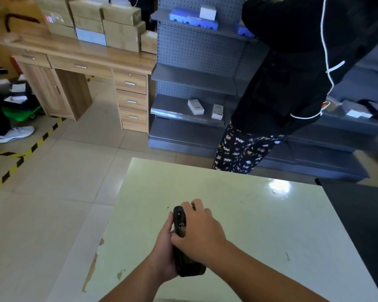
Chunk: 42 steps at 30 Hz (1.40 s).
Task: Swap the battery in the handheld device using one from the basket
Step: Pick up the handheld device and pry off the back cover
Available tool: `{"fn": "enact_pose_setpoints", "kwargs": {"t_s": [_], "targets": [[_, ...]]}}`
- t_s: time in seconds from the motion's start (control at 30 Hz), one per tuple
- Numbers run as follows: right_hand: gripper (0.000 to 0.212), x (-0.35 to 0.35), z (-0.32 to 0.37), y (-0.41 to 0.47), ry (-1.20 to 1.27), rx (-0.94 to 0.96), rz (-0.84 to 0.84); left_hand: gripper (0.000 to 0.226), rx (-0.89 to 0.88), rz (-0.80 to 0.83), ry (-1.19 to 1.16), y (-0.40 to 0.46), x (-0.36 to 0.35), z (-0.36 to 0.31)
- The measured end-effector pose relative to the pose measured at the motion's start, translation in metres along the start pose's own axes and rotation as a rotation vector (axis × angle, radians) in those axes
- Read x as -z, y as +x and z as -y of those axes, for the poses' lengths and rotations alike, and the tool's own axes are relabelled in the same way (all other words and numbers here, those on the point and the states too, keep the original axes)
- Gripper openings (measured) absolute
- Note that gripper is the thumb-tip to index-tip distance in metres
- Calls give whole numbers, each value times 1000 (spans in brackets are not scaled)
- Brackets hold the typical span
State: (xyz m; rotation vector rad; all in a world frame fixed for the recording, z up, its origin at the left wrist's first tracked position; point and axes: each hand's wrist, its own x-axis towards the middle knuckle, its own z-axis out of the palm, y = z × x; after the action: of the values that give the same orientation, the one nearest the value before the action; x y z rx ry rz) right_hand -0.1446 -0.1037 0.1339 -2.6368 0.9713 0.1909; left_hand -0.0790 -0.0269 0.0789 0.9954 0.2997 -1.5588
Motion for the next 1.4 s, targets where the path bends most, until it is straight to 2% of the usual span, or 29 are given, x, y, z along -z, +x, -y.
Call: {"fn": "enact_pose_setpoints", "kwargs": {"t_s": [0.07,0.13,0.2,0.33,0.53,0.67,0.97,1.1,1.17,1.23,1.3,1.4], "targets": [[61,0,-15,-2,74,78,26,78,16,10,-23,-3,-1,4],[65,9,-38,-2,213,185,126,83,3,27,-40,-5,3,5],[58,23,-61,-1,268,299,208,85,-7,97,-67,-11,5,5],[41,35,-76,-1,164,499,207,82,20,196,-60,-20,4,11],[41,41,-80,-1,-47,644,167,74,28,212,-59,-31,-2,18],[38,43,-73,-6,-274,774,75,72,19,206,-55,-37,-2,21],[33,53,-71,-10,-323,887,40,75,74,254,-12,-47,-1,23],[33,59,-69,-10,-320,857,122,76,111,296,22,-49,2,24],[31,66,-68,-9,-158,711,193,77,103,317,44,-49,2,25],[41,66,-62,-9,41,557,202,78,80,327,42,-47,0,25],[49,57,-51,-11,99,482,183,79,52,312,11,-45,-5,25],[35,39,-37,-13,120,448,146,77,26,256,-70,-42,-7,22]]}}
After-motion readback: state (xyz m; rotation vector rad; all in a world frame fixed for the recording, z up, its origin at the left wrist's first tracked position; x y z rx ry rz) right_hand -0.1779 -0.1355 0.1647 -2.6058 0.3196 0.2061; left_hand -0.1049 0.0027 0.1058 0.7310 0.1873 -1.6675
